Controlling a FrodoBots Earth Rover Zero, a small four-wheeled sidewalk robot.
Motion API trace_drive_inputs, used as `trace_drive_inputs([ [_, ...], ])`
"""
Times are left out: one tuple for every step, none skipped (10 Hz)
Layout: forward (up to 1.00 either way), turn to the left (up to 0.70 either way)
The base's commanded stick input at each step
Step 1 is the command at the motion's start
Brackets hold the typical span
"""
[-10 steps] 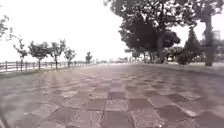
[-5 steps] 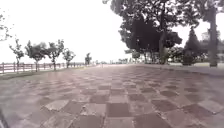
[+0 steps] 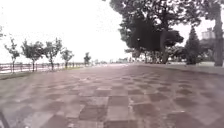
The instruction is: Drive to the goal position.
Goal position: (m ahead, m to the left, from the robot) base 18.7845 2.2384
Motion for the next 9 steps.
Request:
trace_drive_inputs([
  [1.00, 0.00],
  [1.00, 0.00],
  [1.00, 0.00],
  [1.00, 0.00],
  [1.00, 0.00],
  [1.00, 0.00],
  [1.00, 0.00],
  [1.00, 0.00],
  [1.00, 0.00],
])
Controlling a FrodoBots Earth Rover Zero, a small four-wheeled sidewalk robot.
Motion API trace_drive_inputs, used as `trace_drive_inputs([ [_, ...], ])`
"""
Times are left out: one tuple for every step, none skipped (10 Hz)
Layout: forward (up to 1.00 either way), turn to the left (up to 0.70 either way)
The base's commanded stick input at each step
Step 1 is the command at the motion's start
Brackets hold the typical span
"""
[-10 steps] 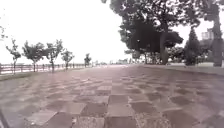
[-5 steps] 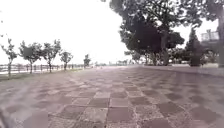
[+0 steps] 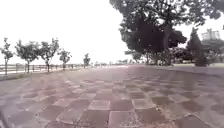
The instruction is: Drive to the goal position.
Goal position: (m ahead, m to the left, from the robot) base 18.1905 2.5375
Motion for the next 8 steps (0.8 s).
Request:
trace_drive_inputs([
  [1.00, 0.00],
  [1.00, 0.00],
  [1.00, 0.00],
  [1.00, 0.00],
  [1.00, 0.00],
  [1.00, 0.00],
  [1.00, 0.14],
  [1.00, 0.04],
])
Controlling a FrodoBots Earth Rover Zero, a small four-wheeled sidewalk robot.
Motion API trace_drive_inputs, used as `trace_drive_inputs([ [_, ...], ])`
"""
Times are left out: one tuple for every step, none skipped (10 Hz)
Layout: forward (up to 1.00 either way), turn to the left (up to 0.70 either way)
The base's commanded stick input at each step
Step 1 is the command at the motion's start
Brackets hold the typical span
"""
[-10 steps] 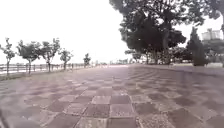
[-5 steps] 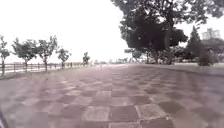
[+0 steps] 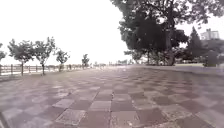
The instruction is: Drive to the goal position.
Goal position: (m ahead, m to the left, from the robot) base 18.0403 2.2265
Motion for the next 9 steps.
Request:
trace_drive_inputs([
  [1.00, 0.00],
  [1.00, 0.00],
  [1.00, 0.00],
  [1.00, 0.00],
  [1.00, 0.00],
  [1.00, 0.00],
  [1.00, 0.00],
  [1.00, 0.00],
  [1.00, 0.00],
])
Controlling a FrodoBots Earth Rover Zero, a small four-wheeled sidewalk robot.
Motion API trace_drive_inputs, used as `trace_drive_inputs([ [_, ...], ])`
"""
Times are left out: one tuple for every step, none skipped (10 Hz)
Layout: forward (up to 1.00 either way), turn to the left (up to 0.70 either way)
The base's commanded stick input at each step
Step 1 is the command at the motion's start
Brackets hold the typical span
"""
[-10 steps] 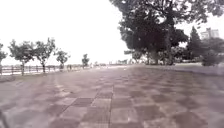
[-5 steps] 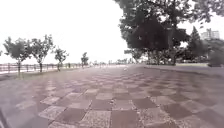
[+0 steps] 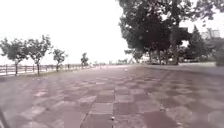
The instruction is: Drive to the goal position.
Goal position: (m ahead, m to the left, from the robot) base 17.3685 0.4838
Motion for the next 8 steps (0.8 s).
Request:
trace_drive_inputs([
  [1.00, 0.00],
  [1.00, 0.00],
  [1.00, 0.00],
  [1.00, 0.36],
  [1.00, 0.40],
  [1.00, 0.23],
  [1.00, 0.02],
  [1.00, 0.00],
])
